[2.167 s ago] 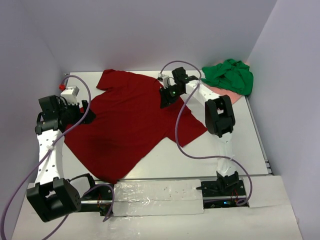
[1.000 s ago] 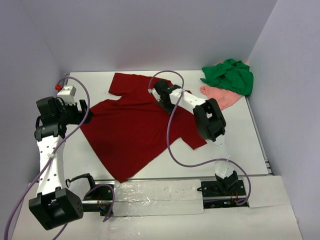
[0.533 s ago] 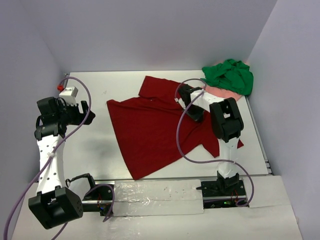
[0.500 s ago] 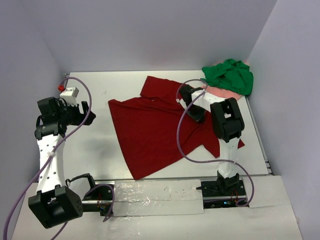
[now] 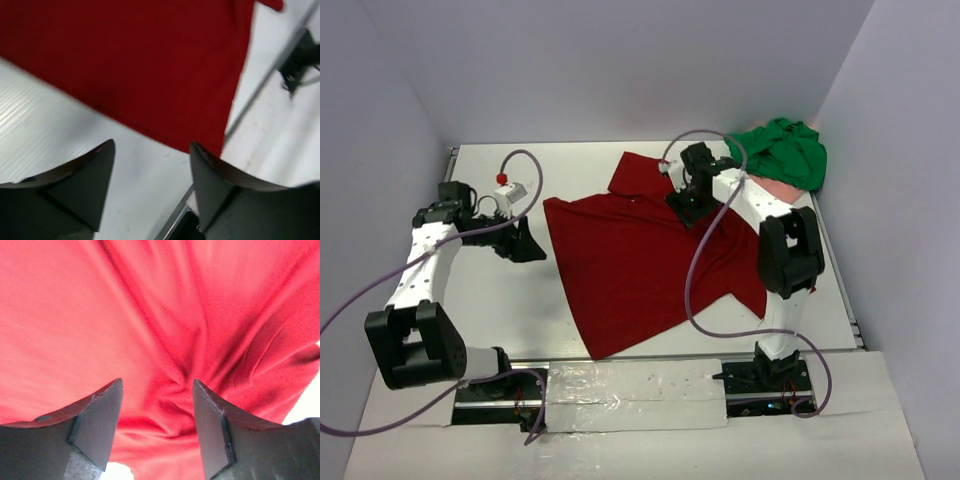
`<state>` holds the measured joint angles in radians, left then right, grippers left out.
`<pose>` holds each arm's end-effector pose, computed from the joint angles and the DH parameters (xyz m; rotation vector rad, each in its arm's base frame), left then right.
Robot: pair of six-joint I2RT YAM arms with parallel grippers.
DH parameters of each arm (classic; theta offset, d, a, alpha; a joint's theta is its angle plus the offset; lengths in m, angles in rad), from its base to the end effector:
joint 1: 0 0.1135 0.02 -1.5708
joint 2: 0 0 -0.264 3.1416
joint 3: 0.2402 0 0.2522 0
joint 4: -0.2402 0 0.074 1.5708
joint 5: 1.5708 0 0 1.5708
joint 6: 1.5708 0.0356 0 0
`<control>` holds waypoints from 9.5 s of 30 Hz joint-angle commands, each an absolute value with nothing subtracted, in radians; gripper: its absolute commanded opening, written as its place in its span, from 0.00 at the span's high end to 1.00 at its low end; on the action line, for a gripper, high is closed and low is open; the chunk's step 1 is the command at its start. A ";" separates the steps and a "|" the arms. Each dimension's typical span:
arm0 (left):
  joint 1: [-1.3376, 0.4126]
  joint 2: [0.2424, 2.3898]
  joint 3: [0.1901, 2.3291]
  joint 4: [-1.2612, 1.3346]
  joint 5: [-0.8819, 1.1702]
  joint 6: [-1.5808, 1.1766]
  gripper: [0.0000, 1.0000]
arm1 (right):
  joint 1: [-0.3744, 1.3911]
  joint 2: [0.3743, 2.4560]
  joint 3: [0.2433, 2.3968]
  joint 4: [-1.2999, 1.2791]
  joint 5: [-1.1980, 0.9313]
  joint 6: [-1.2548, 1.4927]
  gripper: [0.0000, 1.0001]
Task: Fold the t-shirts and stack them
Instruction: Flatten the tshirt out
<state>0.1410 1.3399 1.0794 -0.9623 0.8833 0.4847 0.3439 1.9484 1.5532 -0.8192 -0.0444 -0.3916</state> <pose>0.2461 0.0071 0.2746 0.6042 2.3201 -0.9455 0.3805 0.1379 0.2173 -1.0112 2.5937 0.0498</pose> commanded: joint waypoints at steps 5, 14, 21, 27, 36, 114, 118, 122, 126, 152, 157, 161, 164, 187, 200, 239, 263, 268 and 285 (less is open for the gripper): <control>-0.072 1.428 1.144 -0.950 1.144 0.511 0.69 | 0.376 1.720 1.603 -0.563 -0.224 -0.230 0.42; -0.284 1.659 1.129 -0.758 1.028 0.347 1.00 | 0.371 1.595 1.557 -0.486 -0.137 -0.183 0.43; -0.290 1.798 1.117 -0.698 0.884 0.255 1.00 | 0.348 1.490 1.559 -0.523 -0.140 -0.183 0.44; -0.291 1.776 1.043 -0.534 0.657 0.118 1.00 | 0.336 1.394 1.557 -0.529 -0.138 -0.193 0.44; -0.331 1.818 0.999 -0.414 0.352 0.034 1.00 | 0.324 1.318 1.555 -0.518 -0.130 -0.195 0.44; 0.183 0.888 0.974 -0.322 0.454 0.032 0.13 | 0.393 2.099 1.606 -0.610 -0.065 -0.206 1.00; 0.183 0.873 0.965 -0.337 0.454 0.043 0.14 | 0.387 2.072 1.586 -0.609 0.070 -0.218 1.00; 0.183 0.856 0.957 -0.350 0.454 0.049 0.14 | 0.365 2.046 1.566 -0.617 0.110 -0.229 1.00; 0.183 0.847 0.954 -0.362 0.445 0.057 0.13 | 0.324 2.029 1.549 -0.618 0.124 -0.232 1.00; 0.183 0.831 0.891 -0.347 0.465 0.051 0.14 | 0.225 1.876 1.569 -0.586 -0.378 -0.261 1.00; 0.183 0.842 0.899 -0.345 0.457 0.054 0.14 | 0.270 2.063 1.705 -0.698 -0.267 -0.247 1.00; 0.183 0.865 0.908 -0.342 0.457 0.055 0.14 | 0.299 2.173 1.799 -0.793 -0.186 -0.241 1.00; 0.184 0.882 0.913 -0.337 0.459 0.057 0.14 | 0.305 2.250 1.882 -0.897 -0.160 -0.239 1.00; 0.184 0.910 0.917 -0.345 0.480 0.066 0.15 | 0.206 2.161 1.707 -0.867 0.308 -0.316 1.00; 0.183 0.985 0.880 -0.351 0.546 0.092 0.15 | 0.141 2.114 1.641 -0.821 0.195 -0.308 1.00; 0.043 1.815 1.083 -0.716 0.267 0.183 1.00 | 0.195 1.499 1.674 -0.733 -0.308 -0.216 0.24; 0.215 1.818 1.135 -0.655 0.158 0.330 0.98 | 0.193 1.450 1.617 -0.738 -0.291 -0.227 0.24; 0.215 1.752 1.178 -0.676 0.337 0.327 0.44 | 0.195 1.488 1.548 -0.687 -0.302 -0.239 0.23; 0.199 1.776 1.305 -0.158 0.279 0.021 0.25 | 0.193 1.779 1.589 -0.565 -0.322 -0.227 0.23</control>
